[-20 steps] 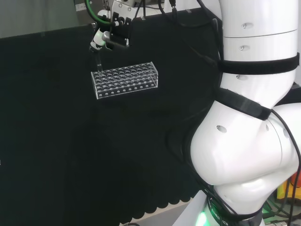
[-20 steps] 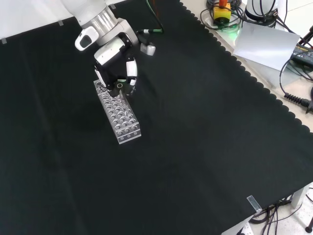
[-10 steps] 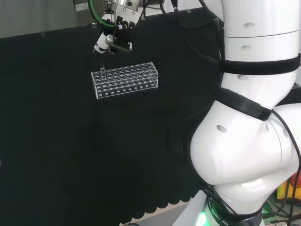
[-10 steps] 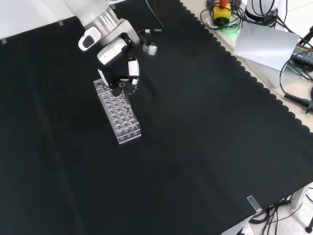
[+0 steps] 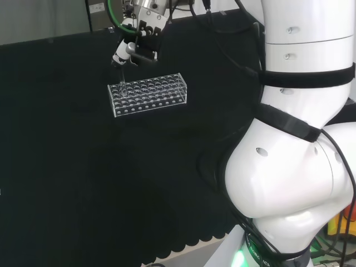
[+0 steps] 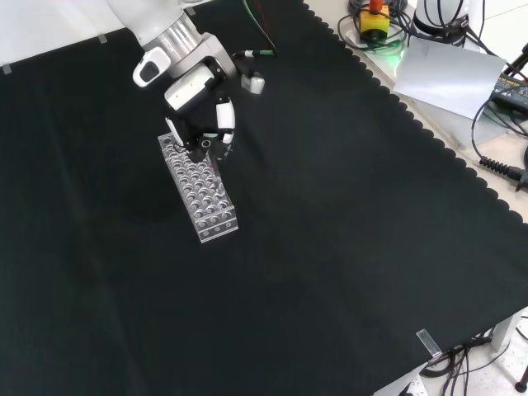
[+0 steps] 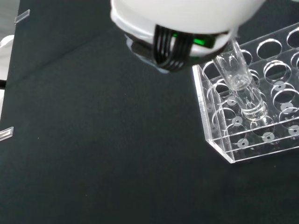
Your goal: Put the test tube back in the rack.
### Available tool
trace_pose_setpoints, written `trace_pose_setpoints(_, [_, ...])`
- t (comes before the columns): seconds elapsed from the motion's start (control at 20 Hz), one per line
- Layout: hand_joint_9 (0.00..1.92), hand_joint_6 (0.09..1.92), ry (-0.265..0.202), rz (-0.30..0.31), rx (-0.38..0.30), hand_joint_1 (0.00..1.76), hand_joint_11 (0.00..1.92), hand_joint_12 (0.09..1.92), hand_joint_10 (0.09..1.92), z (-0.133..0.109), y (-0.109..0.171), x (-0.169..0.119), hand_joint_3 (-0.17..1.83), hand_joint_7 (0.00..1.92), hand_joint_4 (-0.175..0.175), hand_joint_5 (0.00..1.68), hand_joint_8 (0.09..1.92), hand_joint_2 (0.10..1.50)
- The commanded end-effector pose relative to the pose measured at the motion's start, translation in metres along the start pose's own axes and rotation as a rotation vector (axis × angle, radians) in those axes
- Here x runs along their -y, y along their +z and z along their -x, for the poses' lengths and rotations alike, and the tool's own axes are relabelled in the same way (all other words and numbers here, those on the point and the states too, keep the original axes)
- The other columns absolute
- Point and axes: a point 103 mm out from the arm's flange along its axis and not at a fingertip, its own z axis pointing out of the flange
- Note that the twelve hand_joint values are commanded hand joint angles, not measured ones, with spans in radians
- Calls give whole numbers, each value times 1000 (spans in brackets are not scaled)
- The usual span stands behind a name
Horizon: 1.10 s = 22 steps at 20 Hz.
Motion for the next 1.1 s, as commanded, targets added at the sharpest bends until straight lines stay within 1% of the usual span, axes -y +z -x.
trace_pose_setpoints(0.05, [1616,87,3,-1,-5,1329,1261,882,754,2,3,-1,434,1376,-175,1378,679,760])
trace_pose_setpoints(1.1, [1617,87,10,-35,-16,1329,1260,883,754,6,21,-5,435,1376,-175,1381,680,759])
